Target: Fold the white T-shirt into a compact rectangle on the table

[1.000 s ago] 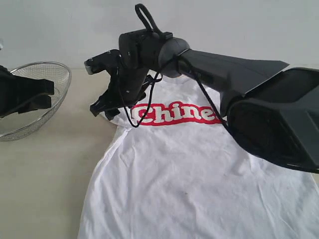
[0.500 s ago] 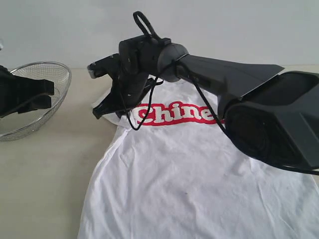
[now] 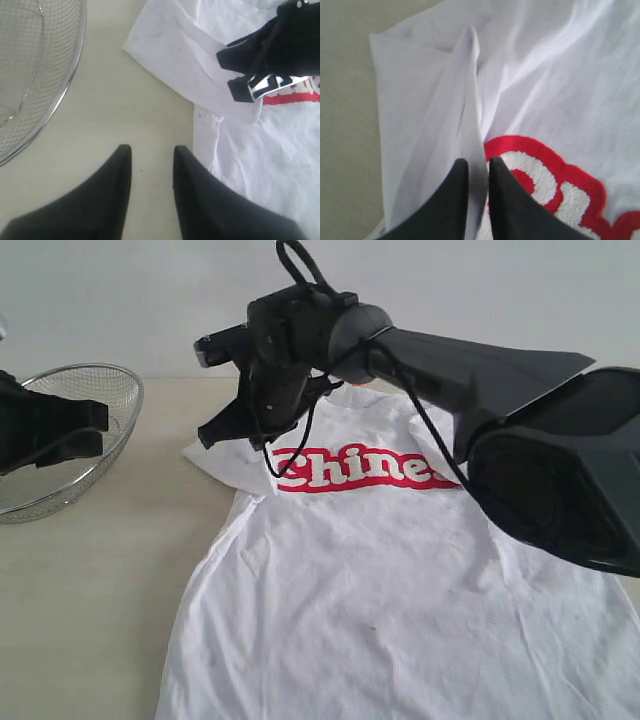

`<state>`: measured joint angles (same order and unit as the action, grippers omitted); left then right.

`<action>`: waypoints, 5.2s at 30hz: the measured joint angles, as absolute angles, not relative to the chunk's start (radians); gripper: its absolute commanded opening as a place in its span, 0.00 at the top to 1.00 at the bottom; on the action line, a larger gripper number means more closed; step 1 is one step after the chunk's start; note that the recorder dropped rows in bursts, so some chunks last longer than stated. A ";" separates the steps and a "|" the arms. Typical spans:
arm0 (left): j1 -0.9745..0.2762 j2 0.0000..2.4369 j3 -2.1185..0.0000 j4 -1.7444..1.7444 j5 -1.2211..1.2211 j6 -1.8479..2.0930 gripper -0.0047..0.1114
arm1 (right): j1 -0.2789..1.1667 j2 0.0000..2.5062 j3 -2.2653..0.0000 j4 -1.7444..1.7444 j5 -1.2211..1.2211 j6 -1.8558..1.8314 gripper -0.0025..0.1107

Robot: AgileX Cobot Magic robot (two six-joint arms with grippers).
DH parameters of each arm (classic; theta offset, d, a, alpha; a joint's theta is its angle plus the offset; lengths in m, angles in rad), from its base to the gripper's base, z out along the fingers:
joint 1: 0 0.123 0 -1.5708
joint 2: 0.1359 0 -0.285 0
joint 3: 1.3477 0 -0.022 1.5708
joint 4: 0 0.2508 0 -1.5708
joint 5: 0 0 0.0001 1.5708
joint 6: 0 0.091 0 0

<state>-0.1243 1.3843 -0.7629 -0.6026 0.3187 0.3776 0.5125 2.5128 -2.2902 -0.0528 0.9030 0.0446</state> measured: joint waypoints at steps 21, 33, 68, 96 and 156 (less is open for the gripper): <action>-0.124 1.384 -0.763 -0.603 0.317 0.380 0.72 | 0.476 2.509 -2.290 -0.048 0.925 0.105 0.98; -0.124 1.384 -0.763 -0.603 0.315 0.380 0.72 | 0.363 2.509 -2.290 0.000 1.002 0.051 0.98; -0.124 1.435 -0.763 -0.604 0.300 0.380 0.72 | 0.423 2.512 -2.294 0.245 0.900 -0.251 0.36; -0.124 1.435 -0.763 -0.606 0.300 0.380 0.72 | 0.430 2.553 -2.292 0.261 0.931 -0.232 0.99; -0.227 1.540 -0.885 -1.018 0.408 0.759 0.81 | 0.321 2.418 -2.291 0.081 1.107 0.203 0.97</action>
